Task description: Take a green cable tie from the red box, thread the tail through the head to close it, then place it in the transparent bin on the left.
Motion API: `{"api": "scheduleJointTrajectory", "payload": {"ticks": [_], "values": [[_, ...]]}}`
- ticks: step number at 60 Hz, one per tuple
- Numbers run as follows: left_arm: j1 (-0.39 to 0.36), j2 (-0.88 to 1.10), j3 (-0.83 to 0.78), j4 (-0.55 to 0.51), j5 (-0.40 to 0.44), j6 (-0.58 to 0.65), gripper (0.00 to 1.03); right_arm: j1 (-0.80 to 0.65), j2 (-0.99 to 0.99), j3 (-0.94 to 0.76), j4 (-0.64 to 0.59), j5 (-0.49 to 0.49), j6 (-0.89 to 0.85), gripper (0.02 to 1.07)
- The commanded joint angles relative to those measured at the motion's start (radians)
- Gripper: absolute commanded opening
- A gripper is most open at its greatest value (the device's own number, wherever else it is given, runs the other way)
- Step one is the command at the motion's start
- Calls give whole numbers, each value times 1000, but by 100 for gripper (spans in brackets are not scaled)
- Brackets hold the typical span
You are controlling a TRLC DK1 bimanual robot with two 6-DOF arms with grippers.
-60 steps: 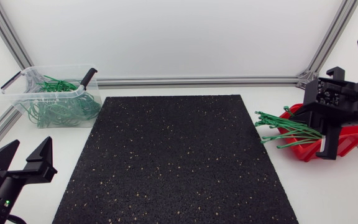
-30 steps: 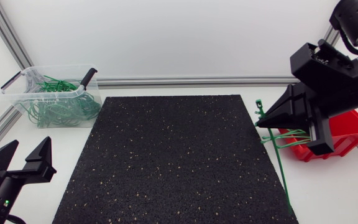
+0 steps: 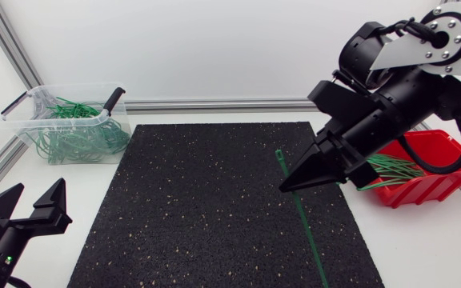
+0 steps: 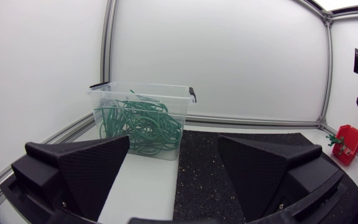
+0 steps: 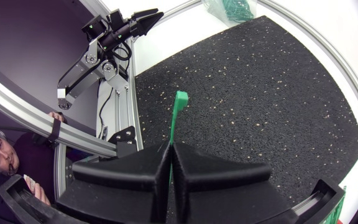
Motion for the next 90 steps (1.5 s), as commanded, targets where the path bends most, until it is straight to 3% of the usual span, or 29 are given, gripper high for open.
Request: {"api": "scheduleJointTrajectory", "payload": {"ticks": [1, 5, 9, 12, 19, 24, 45, 56, 62, 74, 86, 90], "values": [[36, 65, 26, -45, 37, -17, 99, 29, 32, 12, 24, -26, 44, 8], [96, 140, 67, -54, 88, -30, 99, 58, 40, 3, 67, -34, 80, 8], [196, 237, 142, -99, 190, -40, 99, 90, 48, -14, 131, -34, 133, 8], [269, 304, 201, -126, 336, -51, 99, 122, 58, -31, 191, -34, 177, 8], [297, 342, 244, -137, 486, -59, 99, 168, 81, -41, 257, -23, 222, 8], [255, 404, 296, -169, 528, -59, 99, 191, 94, -41, 292, -12, 248, 8], [44, 655, 540, -215, 529, -33, 99, 213, 115, -20, 368, -11, 289, 8], [-39, 777, 676, -297, 465, 162, 99, 182, 140, -11, 409, -32, 294, 8], [-96, 852, 711, -300, 451, 193, 99, 170, 153, -14, 430, -42, 294, 8], [-200, 909, 716, -171, 513, 188, 97, 147, 161, -20, 467, -52, 289, 8], [-346, 999, 753, -102, 580, 196, 98, 101, 178, -18, 472, -85, 249, 8], [-364, 1020, 759, -82, 620, 193, 98, 81, 181, -23, 473, -103, 235, 8]]}}
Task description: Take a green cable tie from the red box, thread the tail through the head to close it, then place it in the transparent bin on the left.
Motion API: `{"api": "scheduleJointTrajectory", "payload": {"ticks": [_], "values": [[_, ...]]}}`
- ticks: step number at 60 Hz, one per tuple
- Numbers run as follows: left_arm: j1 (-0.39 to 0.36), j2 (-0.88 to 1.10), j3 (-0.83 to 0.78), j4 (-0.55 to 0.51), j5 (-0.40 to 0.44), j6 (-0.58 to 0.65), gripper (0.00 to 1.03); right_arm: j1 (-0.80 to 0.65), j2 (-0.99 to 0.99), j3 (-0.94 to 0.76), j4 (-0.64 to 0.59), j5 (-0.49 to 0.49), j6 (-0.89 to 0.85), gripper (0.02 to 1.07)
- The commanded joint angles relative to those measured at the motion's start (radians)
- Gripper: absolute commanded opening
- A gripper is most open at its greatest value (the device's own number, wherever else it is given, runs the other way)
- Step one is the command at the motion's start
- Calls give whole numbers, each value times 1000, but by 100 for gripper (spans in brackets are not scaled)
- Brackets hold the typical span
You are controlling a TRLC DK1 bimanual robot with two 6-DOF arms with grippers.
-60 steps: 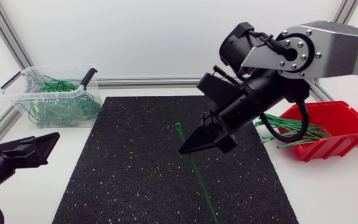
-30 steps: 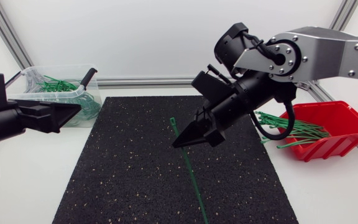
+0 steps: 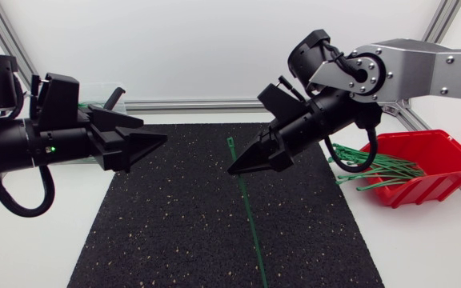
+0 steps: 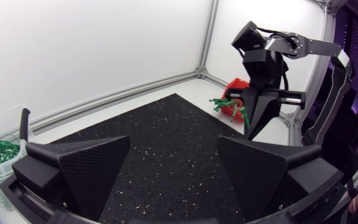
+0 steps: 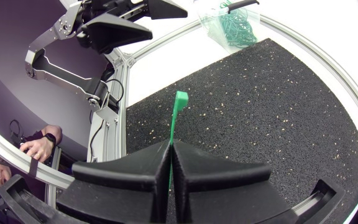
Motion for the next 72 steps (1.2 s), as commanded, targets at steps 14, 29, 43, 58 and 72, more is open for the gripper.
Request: {"api": "scheduleJointTrajectory", "payload": {"ticks": [14, 29, 43, 58, 72], "values": [[-98, 122, 71, 108, 205, -50, 98, -71, 25, -3, -1, -92, -65, 8], [-118, 237, 115, 121, 385, -53, 98, -68, -20, -23, -6, -141, -85, 8], [-180, 250, 121, 182, 428, -79, 98, -66, -12, -3, -3, -178, -91, 8], [-203, 323, 158, 243, 455, -130, 91, -59, -8, 15, -1, -201, -92, 8], [-217, 329, 158, 283, 455, -170, 77, -46, -23, 6, 0, -220, -95, 8]]}}
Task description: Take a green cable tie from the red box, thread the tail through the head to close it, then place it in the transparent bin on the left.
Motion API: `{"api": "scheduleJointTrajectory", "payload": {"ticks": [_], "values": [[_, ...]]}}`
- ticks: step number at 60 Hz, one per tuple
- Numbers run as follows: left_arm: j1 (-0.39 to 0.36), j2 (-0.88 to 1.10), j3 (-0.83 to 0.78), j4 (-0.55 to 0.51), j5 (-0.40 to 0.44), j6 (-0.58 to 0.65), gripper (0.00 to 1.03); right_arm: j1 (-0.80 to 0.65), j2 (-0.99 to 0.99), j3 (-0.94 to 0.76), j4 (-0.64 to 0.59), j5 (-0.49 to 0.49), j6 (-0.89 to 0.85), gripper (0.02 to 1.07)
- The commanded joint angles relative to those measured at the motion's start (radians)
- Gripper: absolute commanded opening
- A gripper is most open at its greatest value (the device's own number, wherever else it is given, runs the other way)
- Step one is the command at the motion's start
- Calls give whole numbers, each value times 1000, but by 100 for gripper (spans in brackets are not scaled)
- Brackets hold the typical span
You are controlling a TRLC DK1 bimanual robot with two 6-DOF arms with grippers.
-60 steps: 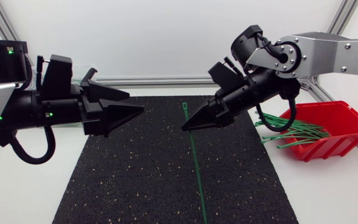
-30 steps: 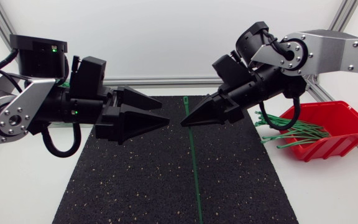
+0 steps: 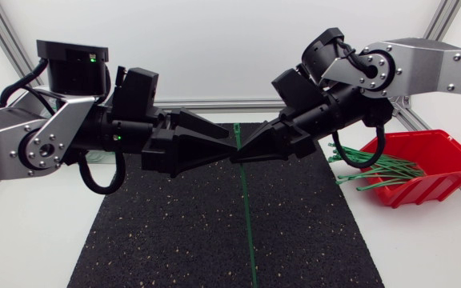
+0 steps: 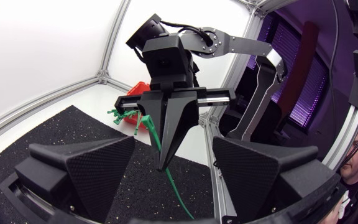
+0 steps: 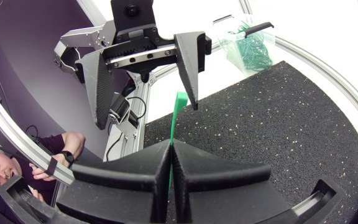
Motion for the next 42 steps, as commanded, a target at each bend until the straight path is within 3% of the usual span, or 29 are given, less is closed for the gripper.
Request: {"api": "scheduleJointTrajectory", "payload": {"ticks": [1, 30, 42], "values": [[-6, 15, 31, 29, 18, -35, 76, 12, -21, 6, 0, -14, -20, 8], [-15, 49, 27, 68, 18, -67, 42, 38, -57, -19, 3, -15, -20, 8], [-15, 46, 24, 75, 18, -72, 42, 41, -51, -26, 7, -17, -20, 8]]}}
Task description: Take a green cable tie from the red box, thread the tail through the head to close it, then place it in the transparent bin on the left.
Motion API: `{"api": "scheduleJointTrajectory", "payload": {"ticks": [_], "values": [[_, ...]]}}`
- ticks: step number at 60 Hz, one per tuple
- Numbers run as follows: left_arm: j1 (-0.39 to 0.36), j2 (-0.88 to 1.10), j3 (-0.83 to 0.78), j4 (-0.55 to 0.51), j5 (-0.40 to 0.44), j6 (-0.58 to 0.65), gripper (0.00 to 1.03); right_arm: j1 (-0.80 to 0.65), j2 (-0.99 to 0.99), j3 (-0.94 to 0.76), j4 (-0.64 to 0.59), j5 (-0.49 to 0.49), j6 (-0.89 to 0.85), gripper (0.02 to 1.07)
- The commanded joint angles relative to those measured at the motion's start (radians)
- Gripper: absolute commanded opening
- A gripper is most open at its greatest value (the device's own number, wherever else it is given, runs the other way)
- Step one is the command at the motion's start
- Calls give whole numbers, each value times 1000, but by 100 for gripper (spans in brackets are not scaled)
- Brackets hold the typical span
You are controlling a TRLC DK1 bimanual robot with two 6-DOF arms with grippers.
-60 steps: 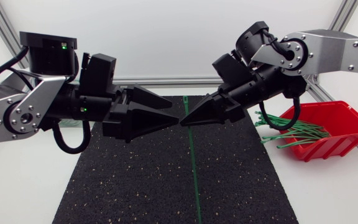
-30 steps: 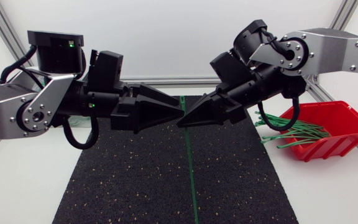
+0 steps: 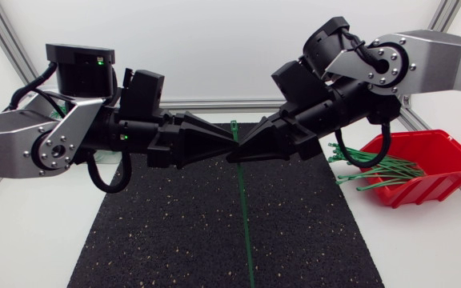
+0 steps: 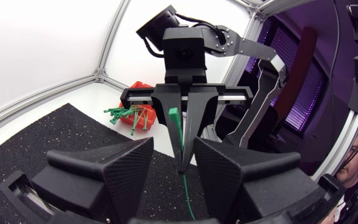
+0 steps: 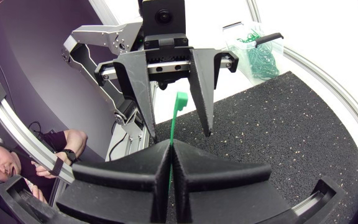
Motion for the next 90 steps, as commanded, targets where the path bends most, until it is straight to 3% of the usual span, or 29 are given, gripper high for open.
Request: {"api": "scheduleJointTrajectory", "payload": {"ticks": [1, 19, 32, 56, 90], "values": [[-7, 7, 22, 17, 0, -21, 42, 10, -4, -26, 5, -10, -20, 8], [-6, 2, 22, 32, 0, -44, 33, 13, 1, -29, 9, -10, -20, 8], [-7, -1, 19, 33, 1, -44, 33, 10, -1, -32, 9, -10, -20, 8], [-7, -16, 13, 50, 1, -68, 5, 18, 4, -41, 17, -8, -20, 8], [-24, -25, -4, 75, 1, -70, 4, 49, 29, -52, 43, 2, -6, 8]]}}
